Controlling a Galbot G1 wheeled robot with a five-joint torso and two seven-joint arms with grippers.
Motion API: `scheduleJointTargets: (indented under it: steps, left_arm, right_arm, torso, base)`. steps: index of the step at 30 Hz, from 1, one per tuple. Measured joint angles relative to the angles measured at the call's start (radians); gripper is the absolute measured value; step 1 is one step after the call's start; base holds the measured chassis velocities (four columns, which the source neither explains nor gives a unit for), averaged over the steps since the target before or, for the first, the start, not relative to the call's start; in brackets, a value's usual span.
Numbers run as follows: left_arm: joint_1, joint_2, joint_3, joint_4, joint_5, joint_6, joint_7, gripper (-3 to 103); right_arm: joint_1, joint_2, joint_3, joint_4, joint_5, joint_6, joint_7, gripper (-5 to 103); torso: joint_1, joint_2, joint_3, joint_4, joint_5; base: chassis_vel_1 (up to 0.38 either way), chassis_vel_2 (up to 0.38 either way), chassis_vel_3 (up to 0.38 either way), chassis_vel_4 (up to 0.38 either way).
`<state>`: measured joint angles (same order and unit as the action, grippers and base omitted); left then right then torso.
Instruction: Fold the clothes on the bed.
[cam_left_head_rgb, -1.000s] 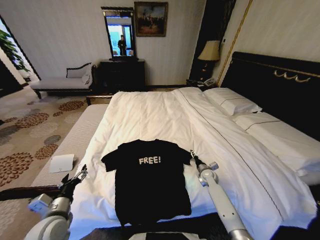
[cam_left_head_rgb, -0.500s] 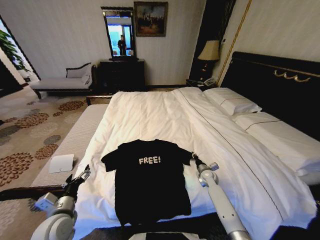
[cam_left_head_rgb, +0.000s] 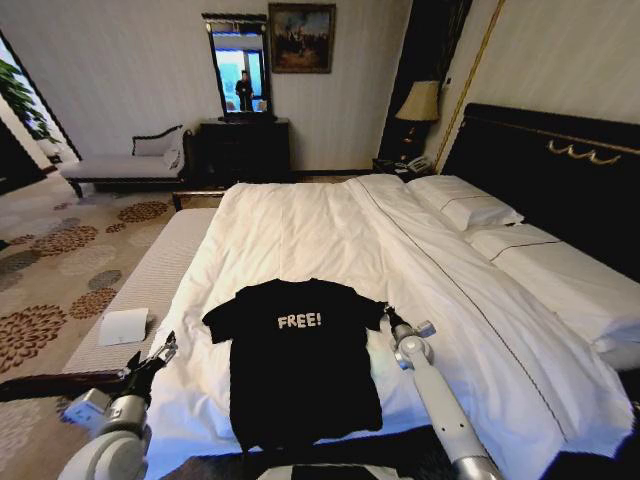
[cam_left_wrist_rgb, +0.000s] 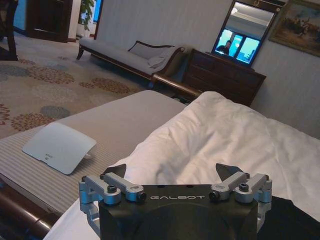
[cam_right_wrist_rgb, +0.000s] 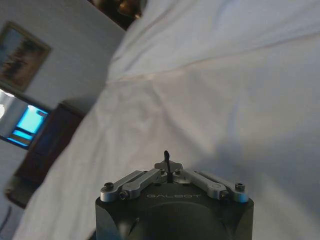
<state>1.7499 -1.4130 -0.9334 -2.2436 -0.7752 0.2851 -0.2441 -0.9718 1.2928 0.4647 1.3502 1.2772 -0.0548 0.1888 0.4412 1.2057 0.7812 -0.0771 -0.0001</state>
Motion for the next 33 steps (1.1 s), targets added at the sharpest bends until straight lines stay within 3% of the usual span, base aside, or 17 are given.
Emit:
scheduleJointTargets:
  steps: [12,33]
  left_arm:
    - [0.029,-0.018,-0.005,-0.022,0.018,-0.008,-0.002,100]
    - [0.059,-0.045,-0.021,-0.033,0.027,-0.018,-0.005,100]
  right_arm:
    - [0.014,0.051,-0.118,0.078,-0.029,0.069,-0.118,0]
    - [0.012,0.114,-0.280,0.028,-0.166,0.100,-0.133,-1]
  torso:
    - [0.000,0.000,0.000,0.0001,0.0000]
    - [0.000,0.000,0.000,0.0001,0.0000]
  base:
    - [0.000,0.000,0.000,0.000]
    - [0.000,0.000,0.000,0.000]
